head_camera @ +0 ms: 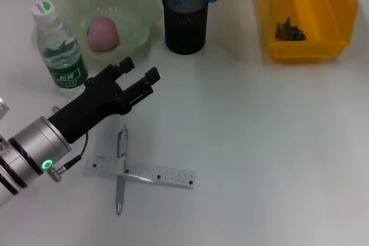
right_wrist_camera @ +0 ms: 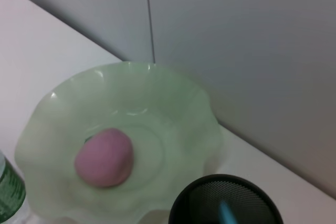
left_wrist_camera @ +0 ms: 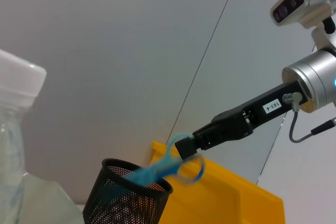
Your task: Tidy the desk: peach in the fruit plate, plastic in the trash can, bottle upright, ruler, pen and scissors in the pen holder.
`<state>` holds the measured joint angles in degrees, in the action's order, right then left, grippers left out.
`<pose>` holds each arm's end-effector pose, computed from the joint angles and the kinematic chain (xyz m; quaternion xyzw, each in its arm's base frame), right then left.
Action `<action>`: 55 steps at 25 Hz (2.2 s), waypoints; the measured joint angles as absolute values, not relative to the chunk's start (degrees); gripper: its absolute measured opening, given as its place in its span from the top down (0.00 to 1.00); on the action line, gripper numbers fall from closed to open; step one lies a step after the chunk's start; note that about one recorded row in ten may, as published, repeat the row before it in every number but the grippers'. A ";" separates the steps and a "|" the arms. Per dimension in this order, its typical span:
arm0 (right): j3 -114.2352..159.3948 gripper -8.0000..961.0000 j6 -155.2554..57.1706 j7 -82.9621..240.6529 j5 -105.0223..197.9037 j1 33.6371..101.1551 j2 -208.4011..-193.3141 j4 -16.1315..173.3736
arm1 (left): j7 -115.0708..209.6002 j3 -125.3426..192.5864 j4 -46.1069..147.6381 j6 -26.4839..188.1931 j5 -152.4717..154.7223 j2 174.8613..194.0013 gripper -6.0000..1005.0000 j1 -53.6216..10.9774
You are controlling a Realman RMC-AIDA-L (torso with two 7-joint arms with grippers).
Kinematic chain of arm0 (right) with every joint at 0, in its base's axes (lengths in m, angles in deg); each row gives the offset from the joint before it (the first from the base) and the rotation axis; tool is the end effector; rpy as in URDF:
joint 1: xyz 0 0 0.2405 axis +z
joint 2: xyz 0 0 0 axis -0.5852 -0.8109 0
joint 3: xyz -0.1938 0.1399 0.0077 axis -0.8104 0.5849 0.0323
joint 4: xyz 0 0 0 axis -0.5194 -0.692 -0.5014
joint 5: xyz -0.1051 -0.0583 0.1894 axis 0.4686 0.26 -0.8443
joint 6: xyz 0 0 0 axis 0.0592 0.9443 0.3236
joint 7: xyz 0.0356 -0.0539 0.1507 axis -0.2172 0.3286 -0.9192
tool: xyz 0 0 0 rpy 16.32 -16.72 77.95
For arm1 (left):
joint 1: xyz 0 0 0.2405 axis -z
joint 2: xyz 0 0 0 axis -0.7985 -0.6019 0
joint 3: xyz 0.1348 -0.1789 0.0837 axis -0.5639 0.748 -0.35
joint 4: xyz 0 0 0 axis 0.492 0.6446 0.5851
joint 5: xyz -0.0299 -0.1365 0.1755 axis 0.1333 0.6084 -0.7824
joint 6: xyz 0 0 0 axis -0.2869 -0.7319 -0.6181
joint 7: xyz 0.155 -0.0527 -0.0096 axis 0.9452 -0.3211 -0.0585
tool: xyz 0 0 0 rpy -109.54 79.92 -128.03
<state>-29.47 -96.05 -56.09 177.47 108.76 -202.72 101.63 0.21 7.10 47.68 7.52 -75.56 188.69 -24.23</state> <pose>0.0757 0.5018 -0.0388 -0.9218 0.2901 -0.0336 0.2551 -0.2713 0.3050 -0.0735 -0.8117 -0.3104 -0.4143 0.2704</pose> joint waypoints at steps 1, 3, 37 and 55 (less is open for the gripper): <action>-29.46 0.80 -95.80 -56.10 177.47 108.70 -202.73 101.72 | 0.17 7.10 47.68 7.52 -75.56 188.69 0.22 -24.23; -29.47 0.80 -95.30 -56.11 177.47 108.65 -202.75 101.83 | -0.05 7.10 47.68 7.52 -75.56 188.69 0.22 -24.25; -23.13 0.27 -115.38 -13.60 115.42 66.26 -206.37 124.66 | -1.95 6.27 53.57 6.03 -76.20 188.17 0.22 -24.67; -19.45 0.17 -131.77 10.08 136.58 61.96 -205.53 113.50 | -6.17 -10.08 64.97 3.62 -76.19 187.59 0.22 -25.67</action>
